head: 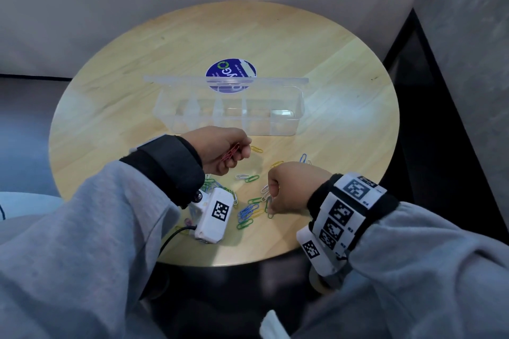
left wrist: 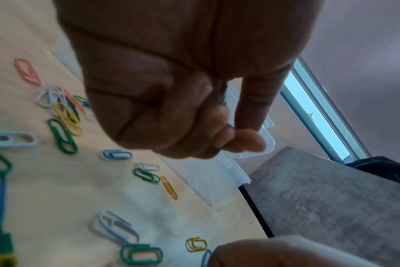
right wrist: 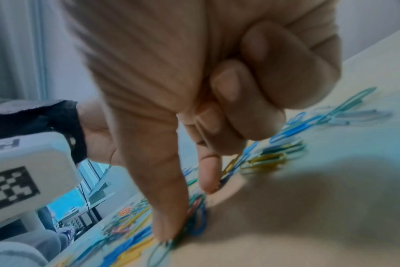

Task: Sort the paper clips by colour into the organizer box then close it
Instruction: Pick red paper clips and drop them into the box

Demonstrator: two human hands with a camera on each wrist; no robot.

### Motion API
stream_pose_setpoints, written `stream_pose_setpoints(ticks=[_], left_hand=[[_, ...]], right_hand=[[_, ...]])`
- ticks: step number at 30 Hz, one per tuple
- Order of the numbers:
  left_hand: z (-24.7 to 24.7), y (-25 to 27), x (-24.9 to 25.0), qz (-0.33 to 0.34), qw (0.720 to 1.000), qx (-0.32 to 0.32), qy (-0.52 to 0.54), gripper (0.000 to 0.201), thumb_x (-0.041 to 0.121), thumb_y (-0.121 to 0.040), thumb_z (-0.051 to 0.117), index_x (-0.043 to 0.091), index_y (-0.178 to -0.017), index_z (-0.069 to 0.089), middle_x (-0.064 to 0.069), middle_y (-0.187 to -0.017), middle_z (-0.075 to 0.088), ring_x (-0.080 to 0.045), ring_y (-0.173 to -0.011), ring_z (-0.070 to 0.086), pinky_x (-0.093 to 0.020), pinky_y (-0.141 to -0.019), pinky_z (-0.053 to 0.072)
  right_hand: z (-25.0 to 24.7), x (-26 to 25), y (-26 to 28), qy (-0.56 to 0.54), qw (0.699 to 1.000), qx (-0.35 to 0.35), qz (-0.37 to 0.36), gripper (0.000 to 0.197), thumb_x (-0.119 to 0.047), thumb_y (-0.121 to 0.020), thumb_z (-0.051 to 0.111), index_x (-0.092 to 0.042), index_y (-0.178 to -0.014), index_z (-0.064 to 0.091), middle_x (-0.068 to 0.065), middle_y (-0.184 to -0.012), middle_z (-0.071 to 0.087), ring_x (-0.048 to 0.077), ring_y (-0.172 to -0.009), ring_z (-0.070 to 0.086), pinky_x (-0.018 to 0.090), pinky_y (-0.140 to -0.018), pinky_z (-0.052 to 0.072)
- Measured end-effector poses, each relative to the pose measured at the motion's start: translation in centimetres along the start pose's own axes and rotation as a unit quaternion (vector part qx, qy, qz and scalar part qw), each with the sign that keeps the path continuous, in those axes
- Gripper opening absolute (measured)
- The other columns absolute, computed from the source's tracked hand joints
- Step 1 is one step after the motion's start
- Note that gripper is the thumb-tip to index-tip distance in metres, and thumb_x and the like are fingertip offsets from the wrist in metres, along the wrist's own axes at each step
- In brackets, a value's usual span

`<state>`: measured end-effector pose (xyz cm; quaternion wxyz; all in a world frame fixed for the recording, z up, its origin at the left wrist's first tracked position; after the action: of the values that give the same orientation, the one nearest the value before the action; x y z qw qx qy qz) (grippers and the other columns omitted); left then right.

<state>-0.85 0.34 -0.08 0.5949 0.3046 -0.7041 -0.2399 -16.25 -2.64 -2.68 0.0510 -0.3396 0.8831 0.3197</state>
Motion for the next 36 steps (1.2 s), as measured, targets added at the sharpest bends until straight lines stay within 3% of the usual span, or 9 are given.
stream_pose_setpoints(ticks=[5,9,15,19,22,26,28,33,36], left_hand=[[0.1,0.2,0.2,-0.002,1.000,0.006,-0.021,0.034,0.021,-0.094,0.040,0.014,-0.062,0.049,0.006,-0.051,0.036,-0.004,-0.036,0.031,-0.014,-0.038,0.021],[0.2,0.1,-0.1,-0.005,1.000,0.009,-0.019,0.033,0.021,-0.094,0.040,0.014,-0.063,0.050,0.005,-0.053,0.036,-0.004,-0.036,0.031,-0.014,-0.038,0.021],[0.1,-0.1,0.0,-0.008,1.000,0.013,-0.015,0.032,0.020,-0.094,0.041,0.014,-0.065,0.051,0.006,-0.052,0.035,-0.004,-0.036,0.030,-0.014,-0.037,0.021],[0.7,-0.3,0.1,-0.020,0.994,0.026,-0.105,0.019,0.014,-0.090,0.049,0.014,-0.071,0.054,0.004,-0.054,0.034,-0.008,-0.044,0.026,-0.015,-0.039,0.019],[1.2,-0.2,0.0,0.017,0.986,-0.014,-0.165,0.011,0.010,-0.088,0.057,0.018,-0.081,0.061,0.003,-0.057,0.034,-0.008,-0.045,0.027,-0.016,-0.042,0.022],[1.7,0.1,0.1,0.049,0.952,0.005,-0.303,0.018,0.019,-0.082,0.066,0.028,-0.096,0.070,0.007,-0.063,0.047,-0.008,-0.058,0.042,-0.019,-0.056,0.034],[2.2,0.3,0.2,0.061,0.919,0.023,-0.388,0.019,0.023,-0.080,0.068,0.030,-0.097,0.070,0.014,-0.062,0.048,-0.002,-0.058,0.044,-0.019,-0.062,0.033],[3.9,0.1,0.1,0.083,0.863,0.001,-0.498,0.018,0.025,-0.076,0.071,0.031,-0.094,0.070,0.011,-0.061,0.044,-0.002,-0.056,0.042,-0.022,-0.050,0.029],[4.7,-0.4,0.0,0.091,0.846,-0.008,-0.526,0.015,0.026,-0.075,0.074,0.031,-0.089,0.069,0.013,-0.063,0.046,-0.003,-0.060,0.043,-0.022,-0.053,0.032]], right_hand=[[0.1,-0.1,-0.7,-0.014,1.000,0.004,0.002,0.020,-0.018,-0.080,0.060,-0.009,-0.095,0.068,0.008,-0.100,0.069,0.025,-0.092,0.064,0.028,-0.072,0.049],[-0.3,0.2,-0.8,-0.058,0.998,-0.008,0.002,0.009,-0.019,-0.081,0.061,-0.015,-0.072,0.060,0.004,-0.079,0.061,0.021,-0.076,0.056,0.023,-0.058,0.040],[-0.9,1.0,-1.5,-0.147,0.989,-0.003,0.028,0.025,-0.024,-0.080,0.064,-0.002,-0.090,0.070,0.006,-0.076,0.059,0.019,-0.072,0.052,0.027,-0.065,0.041],[-1.7,1.1,-1.2,-0.203,0.979,-0.009,0.000,0.012,-0.024,-0.080,0.065,-0.014,-0.073,0.064,-0.002,-0.054,0.050,0.008,-0.043,0.045,0.021,-0.051,0.036],[-2.8,1.7,-1.0,-0.240,0.971,0.005,-0.009,0.011,-0.024,-0.080,0.066,-0.021,-0.071,0.063,-0.009,-0.037,0.045,0.001,-0.029,0.038,0.021,-0.048,0.034],[-3.5,2.5,-0.6,-0.230,0.973,0.013,0.004,0.015,-0.021,-0.079,0.067,-0.021,-0.066,0.059,-0.009,-0.048,0.046,0.006,-0.044,0.041,0.022,-0.052,0.035],[-3.6,3.1,-0.3,-0.174,0.984,0.023,0.024,0.016,-0.019,-0.080,0.064,-0.019,-0.066,0.058,-0.007,-0.057,0.048,0.010,-0.056,0.046,0.022,-0.054,0.036],[-3.4,4.0,-0.4,-0.141,0.987,0.029,0.072,0.009,-0.017,-0.080,0.065,-0.009,-0.083,0.068,0.001,-0.072,0.059,0.018,-0.076,0.055,0.026,-0.069,0.043],[-3.3,4.2,-0.8,-0.152,0.984,0.031,0.083,0.017,-0.014,-0.080,0.066,-0.002,-0.090,0.071,0.004,-0.079,0.062,0.017,-0.076,0.055,0.025,-0.065,0.043]])
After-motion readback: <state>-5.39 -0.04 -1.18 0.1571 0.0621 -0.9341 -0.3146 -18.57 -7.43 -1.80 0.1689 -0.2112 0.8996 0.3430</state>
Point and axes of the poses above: each hand's wrist, its own y-axis away from the middle knuckle, its own z-axis out of the palm, x = y × z, the point moved 1 cm from there along -y, towards the middle knuckle
